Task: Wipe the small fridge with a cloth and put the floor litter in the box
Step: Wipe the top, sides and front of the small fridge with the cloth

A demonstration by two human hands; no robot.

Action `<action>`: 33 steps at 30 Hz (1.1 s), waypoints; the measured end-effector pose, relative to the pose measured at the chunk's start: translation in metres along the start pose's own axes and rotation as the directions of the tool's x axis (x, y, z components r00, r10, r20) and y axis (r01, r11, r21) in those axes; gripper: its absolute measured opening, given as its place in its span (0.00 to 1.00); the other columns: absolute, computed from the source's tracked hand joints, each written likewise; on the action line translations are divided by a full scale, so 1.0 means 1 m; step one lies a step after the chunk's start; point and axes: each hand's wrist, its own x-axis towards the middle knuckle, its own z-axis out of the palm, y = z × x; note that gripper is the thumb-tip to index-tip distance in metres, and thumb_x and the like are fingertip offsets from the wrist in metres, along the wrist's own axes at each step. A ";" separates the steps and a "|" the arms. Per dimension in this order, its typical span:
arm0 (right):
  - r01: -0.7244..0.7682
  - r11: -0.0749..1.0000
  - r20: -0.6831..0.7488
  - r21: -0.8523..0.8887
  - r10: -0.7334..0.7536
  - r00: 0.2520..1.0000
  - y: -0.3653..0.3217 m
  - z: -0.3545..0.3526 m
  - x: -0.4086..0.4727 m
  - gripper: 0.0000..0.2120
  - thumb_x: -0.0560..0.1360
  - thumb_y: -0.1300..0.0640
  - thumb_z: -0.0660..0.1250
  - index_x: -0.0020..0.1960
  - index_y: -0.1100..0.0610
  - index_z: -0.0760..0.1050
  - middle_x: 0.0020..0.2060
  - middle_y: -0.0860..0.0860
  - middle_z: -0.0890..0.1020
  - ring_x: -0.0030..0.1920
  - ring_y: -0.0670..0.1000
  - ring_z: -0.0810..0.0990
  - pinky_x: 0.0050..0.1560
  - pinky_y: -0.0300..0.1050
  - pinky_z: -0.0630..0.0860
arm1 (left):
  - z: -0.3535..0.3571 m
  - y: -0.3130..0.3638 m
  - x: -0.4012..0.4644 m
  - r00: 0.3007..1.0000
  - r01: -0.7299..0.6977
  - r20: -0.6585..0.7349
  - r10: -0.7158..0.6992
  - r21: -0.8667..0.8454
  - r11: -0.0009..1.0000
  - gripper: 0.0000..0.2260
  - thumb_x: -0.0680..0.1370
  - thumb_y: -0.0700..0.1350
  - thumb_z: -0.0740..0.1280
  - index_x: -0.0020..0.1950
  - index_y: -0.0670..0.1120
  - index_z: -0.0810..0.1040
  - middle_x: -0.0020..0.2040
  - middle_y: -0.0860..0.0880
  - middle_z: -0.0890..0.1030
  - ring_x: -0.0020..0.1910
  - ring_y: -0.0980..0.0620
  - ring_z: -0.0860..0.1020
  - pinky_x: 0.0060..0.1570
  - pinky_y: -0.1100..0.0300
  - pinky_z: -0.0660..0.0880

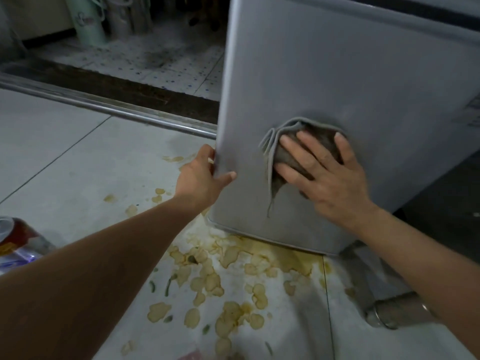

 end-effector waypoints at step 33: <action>-0.271 0.962 0.293 0.038 0.249 0.923 0.012 -0.051 -0.109 0.12 0.74 0.59 0.64 0.54 0.50 0.80 0.62 0.50 0.68 0.56 0.56 0.69 0.50 0.52 0.65 | 0.007 -0.006 0.000 0.999 -0.030 -0.016 0.031 0.075 0.997 0.18 0.75 0.52 0.68 0.58 0.46 0.66 0.49 0.49 0.74 0.46 0.43 0.76 0.50 0.44 0.76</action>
